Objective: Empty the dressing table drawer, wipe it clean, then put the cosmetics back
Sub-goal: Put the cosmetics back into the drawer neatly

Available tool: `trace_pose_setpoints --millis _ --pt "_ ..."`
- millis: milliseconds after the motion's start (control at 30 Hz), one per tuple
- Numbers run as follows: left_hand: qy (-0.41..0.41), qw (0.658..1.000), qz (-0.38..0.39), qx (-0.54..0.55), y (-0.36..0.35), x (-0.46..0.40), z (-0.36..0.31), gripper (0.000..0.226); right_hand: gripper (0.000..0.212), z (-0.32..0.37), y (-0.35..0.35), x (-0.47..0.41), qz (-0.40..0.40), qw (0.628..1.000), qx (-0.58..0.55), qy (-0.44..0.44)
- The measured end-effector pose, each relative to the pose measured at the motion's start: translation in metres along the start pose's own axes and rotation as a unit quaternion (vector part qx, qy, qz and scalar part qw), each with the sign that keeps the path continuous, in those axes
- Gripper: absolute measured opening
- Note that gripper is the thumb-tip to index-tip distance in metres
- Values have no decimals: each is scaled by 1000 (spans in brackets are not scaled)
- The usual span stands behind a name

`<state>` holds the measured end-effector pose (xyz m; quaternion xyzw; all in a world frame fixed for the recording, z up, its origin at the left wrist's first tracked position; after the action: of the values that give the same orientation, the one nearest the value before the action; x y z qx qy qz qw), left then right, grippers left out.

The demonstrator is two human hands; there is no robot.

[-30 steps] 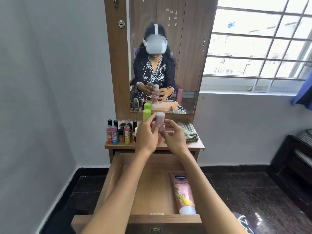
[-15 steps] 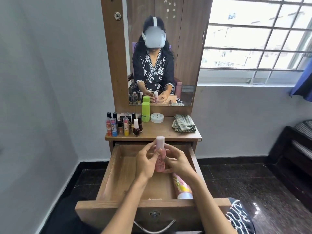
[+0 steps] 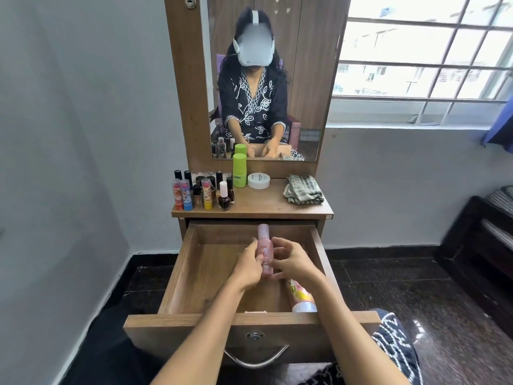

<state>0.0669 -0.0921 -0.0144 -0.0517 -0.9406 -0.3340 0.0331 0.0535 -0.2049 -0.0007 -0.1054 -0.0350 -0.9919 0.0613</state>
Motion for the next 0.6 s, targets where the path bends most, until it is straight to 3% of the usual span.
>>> trace_pose_setpoints --millis 367,600 --pt "6 994 48 -95 -13 -1 6 40 52 -8 -7 -10 44 981 190 10" --pt "2 984 97 -146 -19 1 11 47 55 -14 -6 -14 39 963 267 -1"
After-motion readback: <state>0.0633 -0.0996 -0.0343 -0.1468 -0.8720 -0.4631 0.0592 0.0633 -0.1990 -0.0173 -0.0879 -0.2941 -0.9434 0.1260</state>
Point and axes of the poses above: each hand's wrist, its own x-axis away from the middle knuckle, its own y-axis out of the back of the hand, z = x × y, the point moved 6 cm from there along -x, towards the middle knuckle, and after that the axes turned 9 degrees about -x, right-handed, at the moved point
